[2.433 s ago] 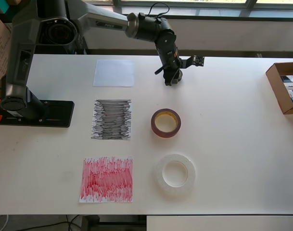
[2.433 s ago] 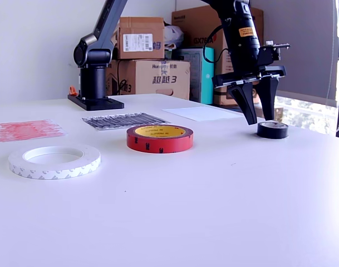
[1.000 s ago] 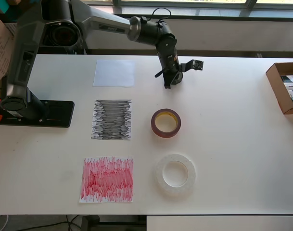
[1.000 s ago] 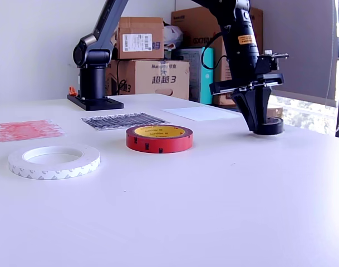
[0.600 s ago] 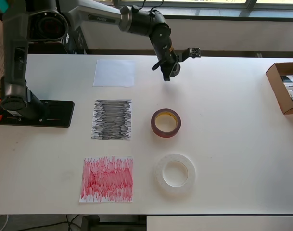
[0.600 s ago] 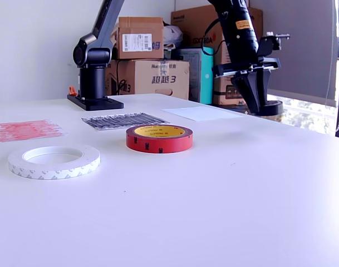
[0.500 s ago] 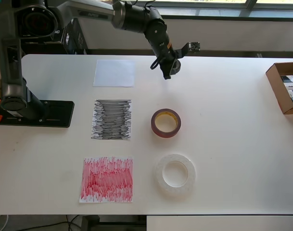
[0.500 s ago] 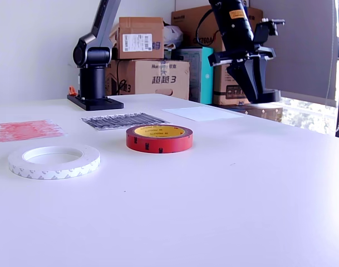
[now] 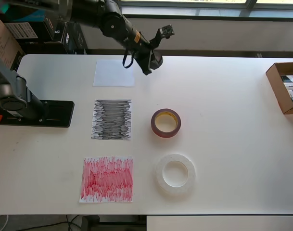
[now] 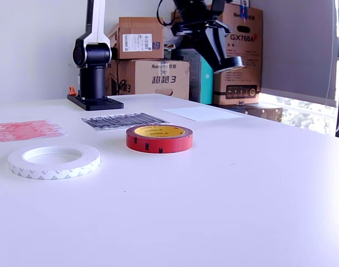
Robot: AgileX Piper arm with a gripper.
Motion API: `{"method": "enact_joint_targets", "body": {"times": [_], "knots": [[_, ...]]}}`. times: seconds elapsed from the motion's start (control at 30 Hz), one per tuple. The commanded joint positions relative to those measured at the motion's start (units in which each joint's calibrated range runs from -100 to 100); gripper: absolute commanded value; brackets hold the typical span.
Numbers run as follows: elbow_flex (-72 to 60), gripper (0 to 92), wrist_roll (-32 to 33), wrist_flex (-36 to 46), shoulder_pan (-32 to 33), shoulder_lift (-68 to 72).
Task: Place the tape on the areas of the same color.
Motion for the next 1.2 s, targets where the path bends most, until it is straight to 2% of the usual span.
{"method": "enact_joint_targets", "body": {"times": [0.0,0.3,0.5,0.7,0.9,1.17], "knots": [[14.97,0.0,-0.12,-0.81,-2.02,-10.41],[24.51,0.0,-0.12,-1.15,-10.79,-19.86],[29.51,0.0,-1.35,-7.85,-18.84,-20.79],[32.23,0.1,-4.13,-8.11,-26.10,-20.05],[37.23,0.1,-5.03,-8.19,-27.91,-20.05],[39.50,0.1,-5.03,-9.21,-27.04,-19.95]]}}
